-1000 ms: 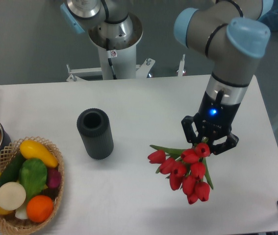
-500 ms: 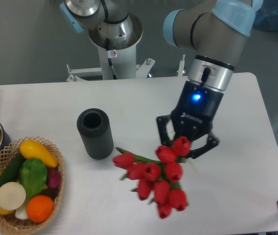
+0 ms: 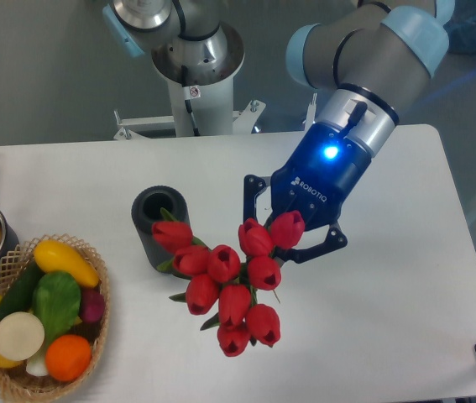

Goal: Insert the flowers into the vase
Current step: 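Carry the tulips up and over toward the dark grey vase, then lower the tulip stems into the vase opening, then push the tulip stems further down into the vase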

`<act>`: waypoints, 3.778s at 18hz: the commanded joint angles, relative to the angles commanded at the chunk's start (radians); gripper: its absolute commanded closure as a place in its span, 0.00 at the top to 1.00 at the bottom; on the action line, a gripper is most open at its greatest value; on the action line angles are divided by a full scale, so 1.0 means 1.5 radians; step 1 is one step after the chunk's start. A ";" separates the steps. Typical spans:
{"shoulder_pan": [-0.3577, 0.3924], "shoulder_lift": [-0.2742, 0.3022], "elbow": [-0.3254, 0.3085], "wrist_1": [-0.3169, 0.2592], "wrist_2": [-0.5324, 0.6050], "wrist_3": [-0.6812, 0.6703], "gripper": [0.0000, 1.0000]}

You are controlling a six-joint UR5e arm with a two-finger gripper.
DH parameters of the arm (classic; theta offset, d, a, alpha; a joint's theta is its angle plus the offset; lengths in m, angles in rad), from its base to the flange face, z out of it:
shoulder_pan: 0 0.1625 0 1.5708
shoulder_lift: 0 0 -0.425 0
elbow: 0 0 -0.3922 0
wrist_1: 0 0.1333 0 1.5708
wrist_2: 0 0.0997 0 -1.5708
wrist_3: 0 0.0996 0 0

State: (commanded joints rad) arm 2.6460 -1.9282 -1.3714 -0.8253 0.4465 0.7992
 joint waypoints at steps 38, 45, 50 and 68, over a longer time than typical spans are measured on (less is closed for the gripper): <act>0.061 0.259 -0.434 0.006 -0.282 0.115 0.19; 0.064 0.260 -0.450 0.005 -0.281 0.142 0.19; 0.066 0.259 -0.451 0.005 -0.281 0.143 0.19; 0.061 0.237 -0.544 0.003 -0.264 0.293 0.26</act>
State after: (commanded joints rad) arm 2.7382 -1.5723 -2.1874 -0.8207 0.0506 1.2395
